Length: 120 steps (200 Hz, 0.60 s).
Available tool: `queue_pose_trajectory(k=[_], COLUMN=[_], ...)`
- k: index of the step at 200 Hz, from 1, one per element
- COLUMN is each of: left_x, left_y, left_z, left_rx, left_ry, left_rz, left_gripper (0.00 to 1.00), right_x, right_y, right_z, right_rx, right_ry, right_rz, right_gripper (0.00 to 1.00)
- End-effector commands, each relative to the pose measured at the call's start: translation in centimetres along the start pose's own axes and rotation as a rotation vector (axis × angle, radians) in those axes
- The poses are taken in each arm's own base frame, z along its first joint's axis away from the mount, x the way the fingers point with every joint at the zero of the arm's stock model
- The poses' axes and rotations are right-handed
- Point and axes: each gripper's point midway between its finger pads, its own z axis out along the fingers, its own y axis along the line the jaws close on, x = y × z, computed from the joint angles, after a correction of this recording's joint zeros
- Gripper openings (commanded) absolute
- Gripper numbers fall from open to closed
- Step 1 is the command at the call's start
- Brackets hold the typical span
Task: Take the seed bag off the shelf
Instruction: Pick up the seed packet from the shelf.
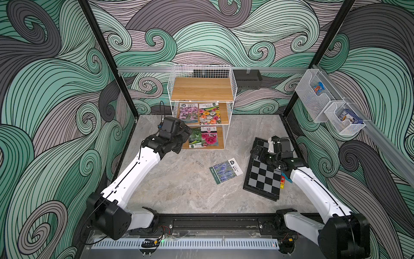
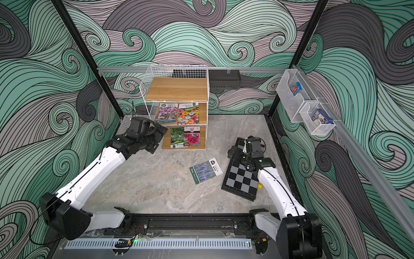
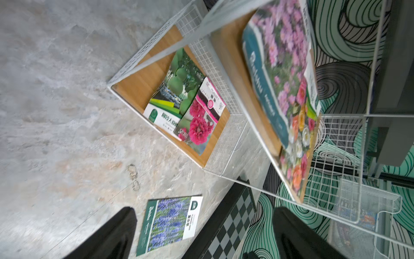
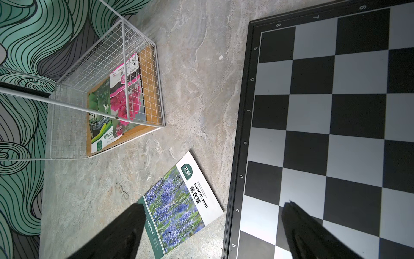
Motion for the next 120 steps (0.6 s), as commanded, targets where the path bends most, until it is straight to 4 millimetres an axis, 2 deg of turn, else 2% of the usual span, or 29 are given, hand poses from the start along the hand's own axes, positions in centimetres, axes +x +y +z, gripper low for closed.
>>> queue_pose_trajectory(k=[1,88,92,120], left_x=[-2.2,-4.4,-4.2,-4.3], left_y=[-3.2,-4.6,-4.1,-3.5], left_z=[0.0,1.6,2.8,4.5], left_rx=[0.096,0.188,0.162,0.148], left_ry=[-0.086,-0.212,-0.206,-0.216], left_rz=[-0.032,-0.121,-0.121,-0.136], left_gripper=[0.99,0.99,0.99,0.99], right_x=[0.6,1.4,1.5,1.7], right_y=[0.2,0.6,0.7,0.9], right_z=[-0.3,-1.0,-1.0,-1.4], right_rx=[-0.022,-0.059,-0.063,-0.074], right_ry=[0.004,0.003,0.004,0.004], right_rz=[-0.007,-0.013,-0.016,-0.018], right_gripper=[0.99,0.99,0.99,0.99])
